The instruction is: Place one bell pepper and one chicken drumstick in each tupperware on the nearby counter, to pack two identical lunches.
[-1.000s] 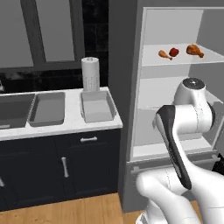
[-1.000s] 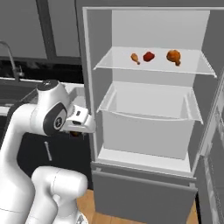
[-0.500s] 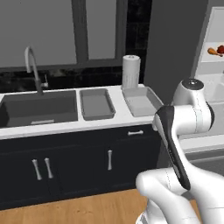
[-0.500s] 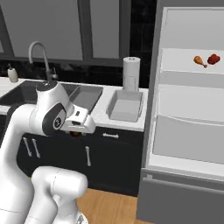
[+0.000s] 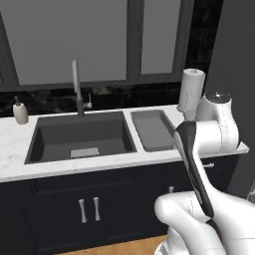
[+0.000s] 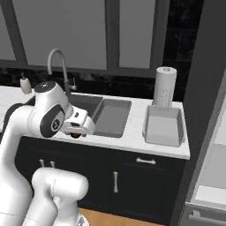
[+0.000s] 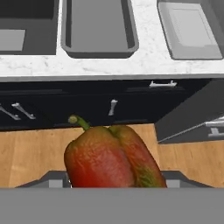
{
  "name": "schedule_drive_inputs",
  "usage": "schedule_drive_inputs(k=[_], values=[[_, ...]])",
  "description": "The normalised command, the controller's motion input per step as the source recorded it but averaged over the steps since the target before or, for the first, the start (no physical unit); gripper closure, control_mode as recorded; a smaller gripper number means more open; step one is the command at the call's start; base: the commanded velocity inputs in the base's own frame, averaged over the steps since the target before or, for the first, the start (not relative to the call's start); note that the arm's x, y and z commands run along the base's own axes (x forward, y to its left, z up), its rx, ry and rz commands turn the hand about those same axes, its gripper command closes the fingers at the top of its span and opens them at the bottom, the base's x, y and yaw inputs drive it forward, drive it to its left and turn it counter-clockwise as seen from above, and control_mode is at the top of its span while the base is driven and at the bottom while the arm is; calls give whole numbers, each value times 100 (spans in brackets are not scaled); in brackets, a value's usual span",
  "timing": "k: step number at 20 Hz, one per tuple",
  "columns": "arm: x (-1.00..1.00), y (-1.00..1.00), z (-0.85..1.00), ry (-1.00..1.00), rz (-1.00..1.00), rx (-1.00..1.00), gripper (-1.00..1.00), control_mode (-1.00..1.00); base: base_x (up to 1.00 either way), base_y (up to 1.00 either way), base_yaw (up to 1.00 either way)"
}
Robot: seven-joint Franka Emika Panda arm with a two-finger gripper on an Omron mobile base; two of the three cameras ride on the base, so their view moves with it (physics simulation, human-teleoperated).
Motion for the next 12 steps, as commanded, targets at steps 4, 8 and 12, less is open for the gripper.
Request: schedule_drive_inputs(k=[4, 8, 12], values=[[0, 0, 0, 0, 0, 0, 100, 100, 98, 5, 11], [0, 0, 0, 0, 0, 0, 100, 100, 86, -6, 17], [83, 4, -36, 5, 12, 2, 100, -100, 0, 0, 0]])
